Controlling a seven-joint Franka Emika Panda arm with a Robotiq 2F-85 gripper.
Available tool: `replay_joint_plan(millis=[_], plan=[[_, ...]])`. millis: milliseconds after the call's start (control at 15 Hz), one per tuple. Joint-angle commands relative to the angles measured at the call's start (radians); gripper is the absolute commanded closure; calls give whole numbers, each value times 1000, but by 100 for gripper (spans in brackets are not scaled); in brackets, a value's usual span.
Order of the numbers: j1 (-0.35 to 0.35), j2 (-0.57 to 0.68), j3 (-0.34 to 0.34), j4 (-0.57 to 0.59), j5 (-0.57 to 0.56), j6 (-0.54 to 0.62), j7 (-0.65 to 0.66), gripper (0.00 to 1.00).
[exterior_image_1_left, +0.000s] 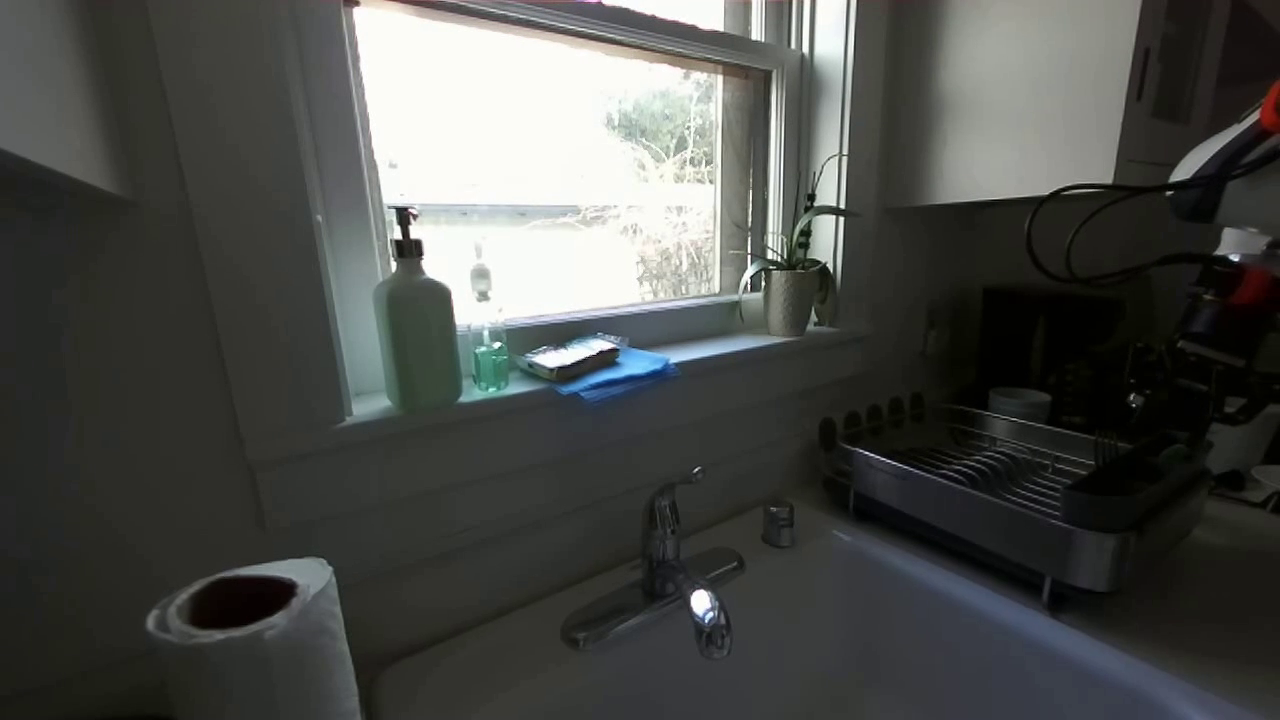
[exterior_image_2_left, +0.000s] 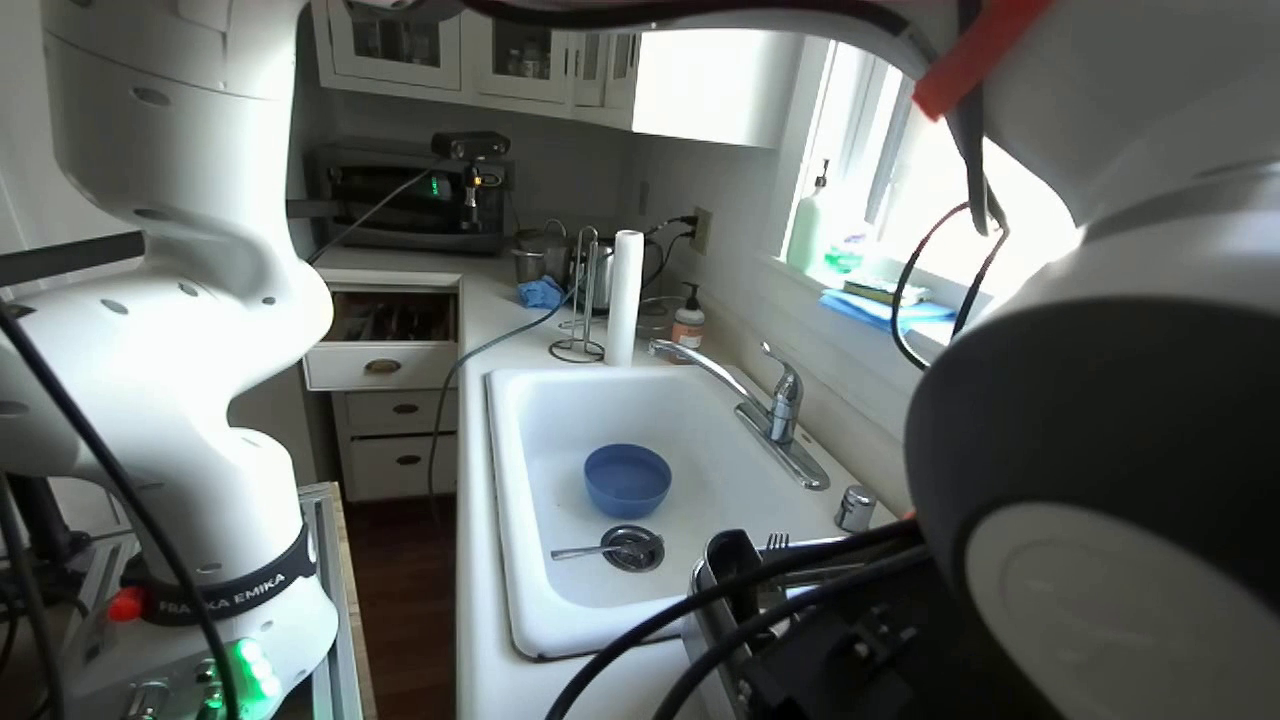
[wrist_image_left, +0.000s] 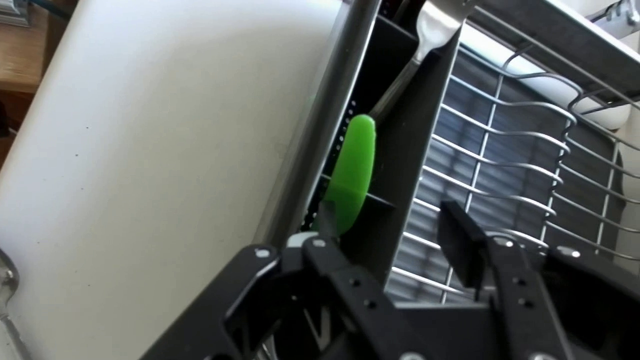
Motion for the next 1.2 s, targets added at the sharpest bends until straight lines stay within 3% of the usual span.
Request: replay_joint_plan(millis=[0,133,533,1133], plan=[[-15,13,22,21,30,-3,-2,12],[-10,-4,24,6,14,2,-3,0],[3,-55,24,-45,-17,13,-17,0],[53,-134,40,-125,-50,117,-193,0]])
